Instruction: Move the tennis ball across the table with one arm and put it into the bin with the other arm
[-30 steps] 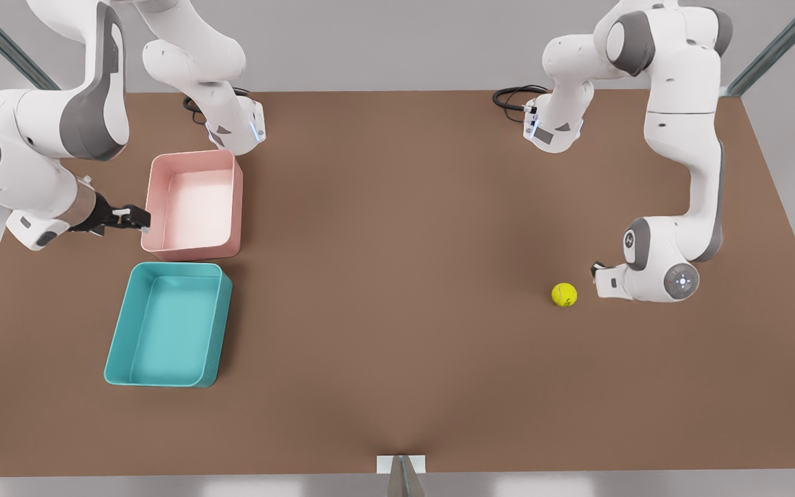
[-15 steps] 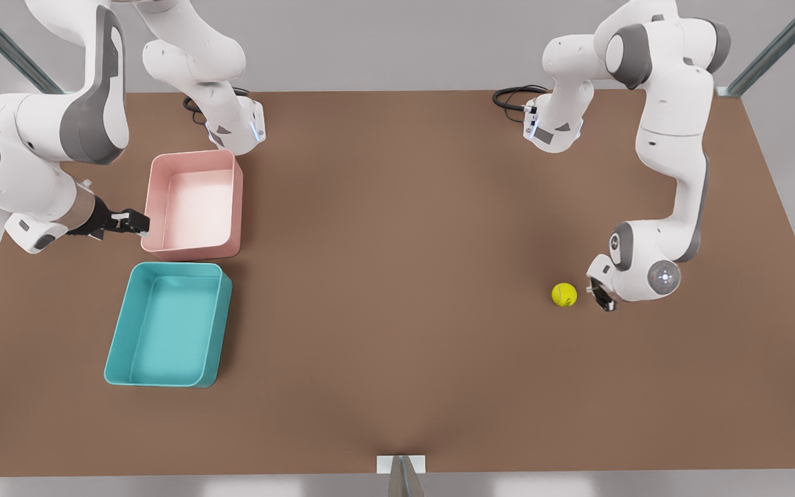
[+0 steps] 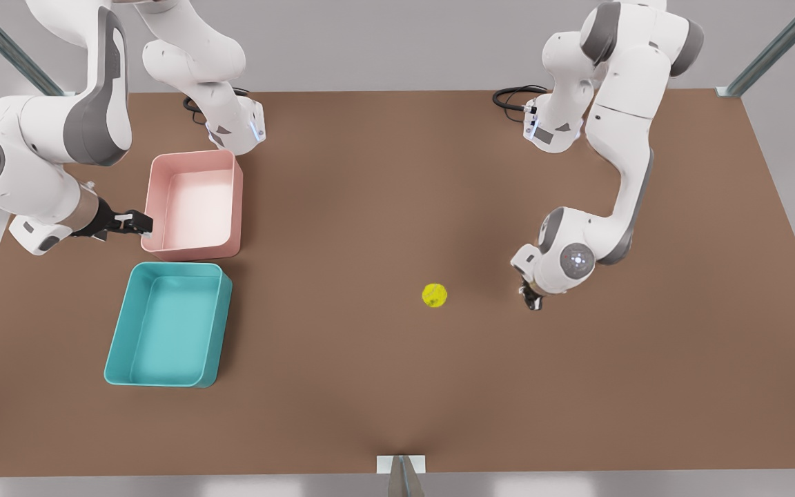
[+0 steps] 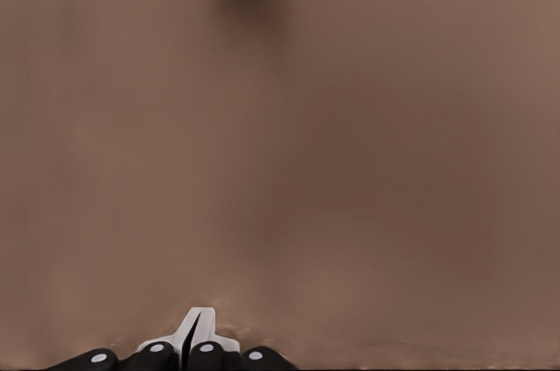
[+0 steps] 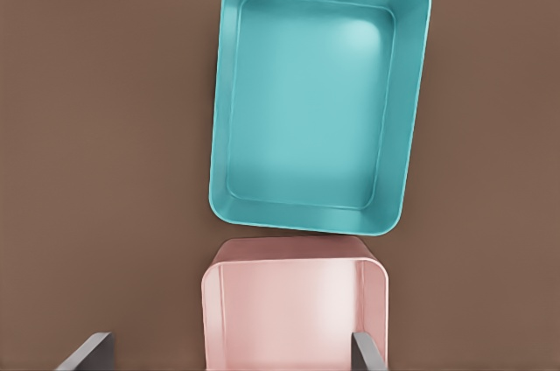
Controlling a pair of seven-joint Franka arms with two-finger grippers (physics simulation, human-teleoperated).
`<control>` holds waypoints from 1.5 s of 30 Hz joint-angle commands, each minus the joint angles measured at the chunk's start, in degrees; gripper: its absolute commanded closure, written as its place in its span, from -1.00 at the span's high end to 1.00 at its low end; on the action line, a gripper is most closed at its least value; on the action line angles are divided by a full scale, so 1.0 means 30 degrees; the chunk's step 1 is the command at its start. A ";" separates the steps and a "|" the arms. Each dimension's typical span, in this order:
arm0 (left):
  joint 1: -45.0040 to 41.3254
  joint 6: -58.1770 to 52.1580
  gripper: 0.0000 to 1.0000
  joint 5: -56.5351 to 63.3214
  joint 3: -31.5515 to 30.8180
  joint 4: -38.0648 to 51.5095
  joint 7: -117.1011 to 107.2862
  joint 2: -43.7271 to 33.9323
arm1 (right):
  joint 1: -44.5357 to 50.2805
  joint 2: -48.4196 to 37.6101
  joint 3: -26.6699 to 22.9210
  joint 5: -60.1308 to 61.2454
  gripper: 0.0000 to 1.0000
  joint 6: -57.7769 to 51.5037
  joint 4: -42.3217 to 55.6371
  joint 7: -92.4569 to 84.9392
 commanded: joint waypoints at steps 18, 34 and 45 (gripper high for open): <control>0.0117 -1.9618 1.00 -0.0634 0.2395 1.1434 -2.9151 -0.4104 | 0.3115 0.8211 0.0131 0.1802 1.00 0.0924 0.6916 0.3972; 0.0088 -2.0555 1.00 -0.0634 0.2366 1.1405 -2.9122 -0.4162 | 1.0353 1.3225 0.0630 0.3266 1.00 1.1620 0.5483 2.0058; 0.0117 -2.0878 1.00 -0.0634 0.2278 1.1376 -2.9151 -0.4133 | 1.1643 0.9446 0.0630 0.1421 1.00 1.5194 -0.1606 2.0500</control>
